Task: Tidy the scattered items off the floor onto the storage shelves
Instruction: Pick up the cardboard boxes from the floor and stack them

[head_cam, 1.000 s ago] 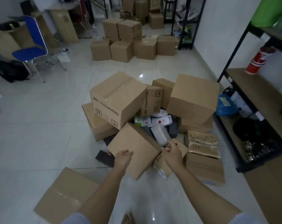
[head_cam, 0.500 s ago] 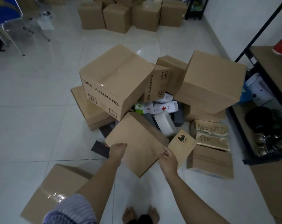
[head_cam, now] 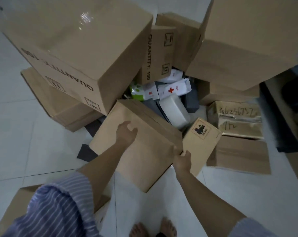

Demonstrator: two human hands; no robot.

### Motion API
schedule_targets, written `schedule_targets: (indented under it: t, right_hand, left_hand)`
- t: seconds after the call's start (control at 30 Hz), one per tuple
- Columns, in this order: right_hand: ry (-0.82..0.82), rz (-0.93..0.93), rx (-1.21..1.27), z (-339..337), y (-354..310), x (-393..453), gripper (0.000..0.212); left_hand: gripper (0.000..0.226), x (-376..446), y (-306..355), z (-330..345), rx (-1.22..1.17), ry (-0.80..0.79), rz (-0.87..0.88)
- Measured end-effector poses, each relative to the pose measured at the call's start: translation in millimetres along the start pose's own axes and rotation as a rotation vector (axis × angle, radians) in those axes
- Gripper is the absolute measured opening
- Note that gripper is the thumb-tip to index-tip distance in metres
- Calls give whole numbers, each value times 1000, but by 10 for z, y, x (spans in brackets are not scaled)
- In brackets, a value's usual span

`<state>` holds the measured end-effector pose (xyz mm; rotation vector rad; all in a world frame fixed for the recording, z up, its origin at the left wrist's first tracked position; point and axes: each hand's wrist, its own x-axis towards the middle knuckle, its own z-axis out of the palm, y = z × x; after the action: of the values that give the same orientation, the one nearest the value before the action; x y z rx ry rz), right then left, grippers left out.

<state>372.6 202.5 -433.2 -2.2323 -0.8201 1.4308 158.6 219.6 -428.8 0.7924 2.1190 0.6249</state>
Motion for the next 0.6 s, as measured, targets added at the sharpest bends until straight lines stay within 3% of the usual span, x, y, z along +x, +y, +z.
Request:
schedule_targets:
  t: [0.13, 0.27, 0.43, 0.53, 0.6]
  right_hand:
    - [80, 97, 189, 313, 114, 312, 69]
    - [164, 167, 364, 523, 175, 461, 66]
    - [128, 195, 453, 553, 218, 498, 69]
    - [143, 169, 464, 499, 273, 360, 65]
    - [192, 164, 456, 435, 294, 212, 62]
  left_hand:
    - [52, 435, -31, 29, 25, 59, 89]
    - [68, 829, 2, -83, 49, 270, 117]
    - [96, 1155, 124, -160, 403, 178, 24]
    - [90, 1116, 118, -263, 412, 173, -15]
    - [80, 946, 118, -296, 298, 247, 72]
